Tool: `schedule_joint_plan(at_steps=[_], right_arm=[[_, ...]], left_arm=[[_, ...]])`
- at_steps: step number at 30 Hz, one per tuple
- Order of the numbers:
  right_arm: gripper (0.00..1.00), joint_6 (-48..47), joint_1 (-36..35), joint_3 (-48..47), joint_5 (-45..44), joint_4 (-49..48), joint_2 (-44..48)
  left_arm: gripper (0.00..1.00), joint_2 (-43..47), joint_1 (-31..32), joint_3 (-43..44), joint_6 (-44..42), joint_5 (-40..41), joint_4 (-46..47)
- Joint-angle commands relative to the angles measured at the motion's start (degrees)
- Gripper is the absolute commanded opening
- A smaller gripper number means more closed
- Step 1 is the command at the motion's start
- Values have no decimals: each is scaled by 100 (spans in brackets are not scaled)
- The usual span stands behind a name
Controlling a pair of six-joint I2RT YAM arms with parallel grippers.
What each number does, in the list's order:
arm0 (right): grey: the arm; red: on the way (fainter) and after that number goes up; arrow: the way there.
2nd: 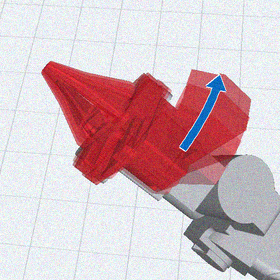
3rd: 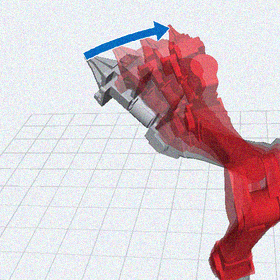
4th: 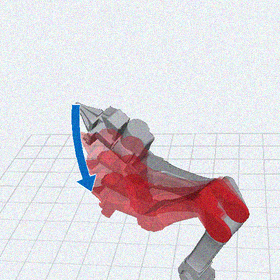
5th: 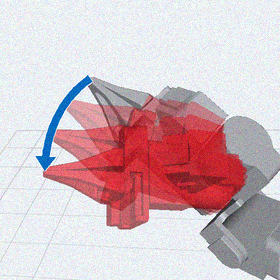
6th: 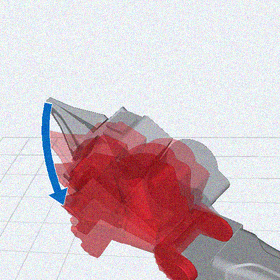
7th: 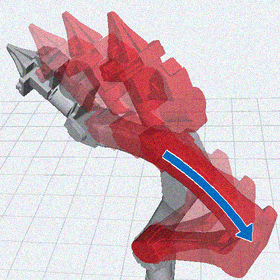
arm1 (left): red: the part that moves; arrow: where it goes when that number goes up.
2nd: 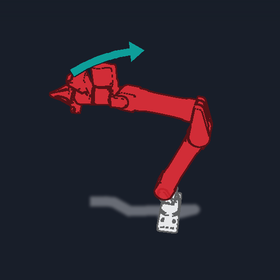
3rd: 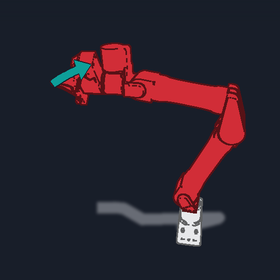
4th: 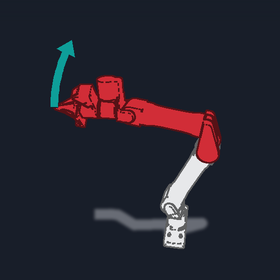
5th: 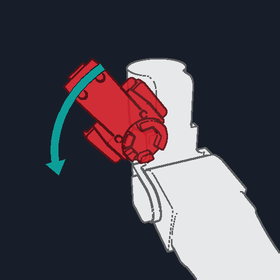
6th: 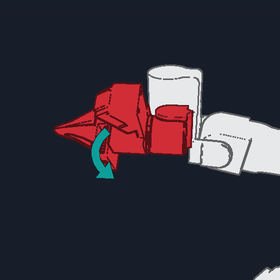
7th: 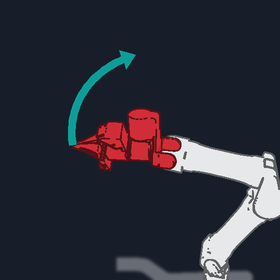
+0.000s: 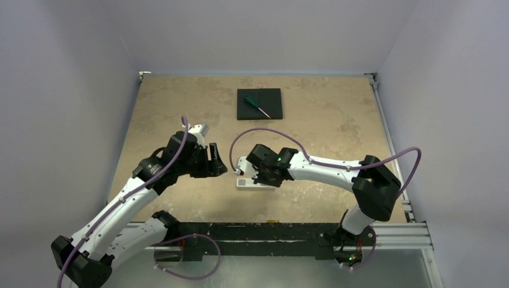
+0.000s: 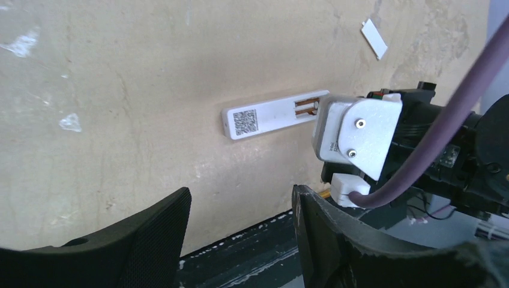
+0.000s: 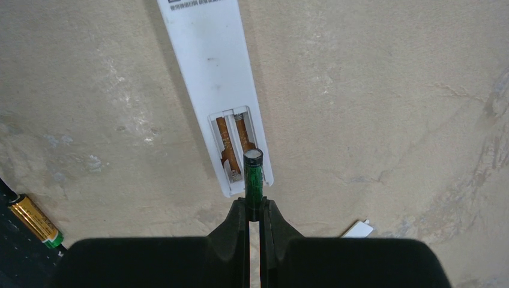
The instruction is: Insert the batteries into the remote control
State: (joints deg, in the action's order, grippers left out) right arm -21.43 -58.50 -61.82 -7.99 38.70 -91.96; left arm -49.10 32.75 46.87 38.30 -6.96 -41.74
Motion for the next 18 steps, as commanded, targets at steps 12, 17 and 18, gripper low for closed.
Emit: schedule_joint_plan(at_steps=[12,17,18], right_arm=[[2,-210,-30,-377,121,219,-373],[3,-221,-30,-373,161,228,-452],[3,-221,-30,-382,165,234,-466]], left_arm=[[62,-223,3,429,-585,975,-507],[62,-233,0,349,-666,1027,-461],[62,-234,-5,352,-675,1023,-466]])
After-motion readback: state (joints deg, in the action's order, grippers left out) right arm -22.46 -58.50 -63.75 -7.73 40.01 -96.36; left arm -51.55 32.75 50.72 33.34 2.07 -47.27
